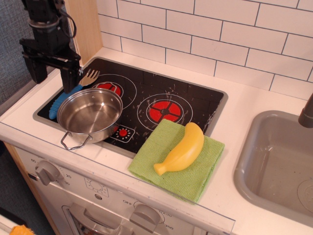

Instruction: Place the fork on the far right edge of the stove

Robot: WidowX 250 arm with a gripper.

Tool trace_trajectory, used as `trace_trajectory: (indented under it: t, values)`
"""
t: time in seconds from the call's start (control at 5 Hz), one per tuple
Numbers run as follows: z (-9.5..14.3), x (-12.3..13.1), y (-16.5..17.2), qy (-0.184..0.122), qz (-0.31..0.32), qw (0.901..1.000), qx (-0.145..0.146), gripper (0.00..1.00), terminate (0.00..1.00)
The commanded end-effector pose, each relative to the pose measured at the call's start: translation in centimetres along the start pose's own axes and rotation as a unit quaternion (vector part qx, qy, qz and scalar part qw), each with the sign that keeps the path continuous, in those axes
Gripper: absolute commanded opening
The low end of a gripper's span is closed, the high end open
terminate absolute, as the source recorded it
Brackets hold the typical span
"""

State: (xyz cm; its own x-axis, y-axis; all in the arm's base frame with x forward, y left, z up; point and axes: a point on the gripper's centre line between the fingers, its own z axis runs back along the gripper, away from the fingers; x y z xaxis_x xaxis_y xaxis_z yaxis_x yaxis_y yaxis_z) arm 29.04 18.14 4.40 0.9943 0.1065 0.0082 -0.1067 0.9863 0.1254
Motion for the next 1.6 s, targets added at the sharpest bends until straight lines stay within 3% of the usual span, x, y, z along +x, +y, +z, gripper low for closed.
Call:
trace_trajectory:
  t: [0.0, 0.4, 0.6, 1.0, 1.4]
  values:
    - [-1.9, 2.4, 0.0, 0.016, 0.001, 0.9998, 0.015, 1.0, 0.0]
    - [-3.0, 3.2, -2.4, -0.001, -0.002, 1.0, -0.007, 1.0, 0.0]
    - [-2.2, 3.1, -3.2, -0.009, 0.0, 1.0, -0.003, 0.0, 0.0]
    - [-0.2, 2.1, -3.2, -0.033, 0.015, 0.9993, -0.003, 0.0, 0.0]
    - [4.0, -0.7, -0.2, -0.066, 0.056, 0.9961, 0.015, 0.0, 0.0]
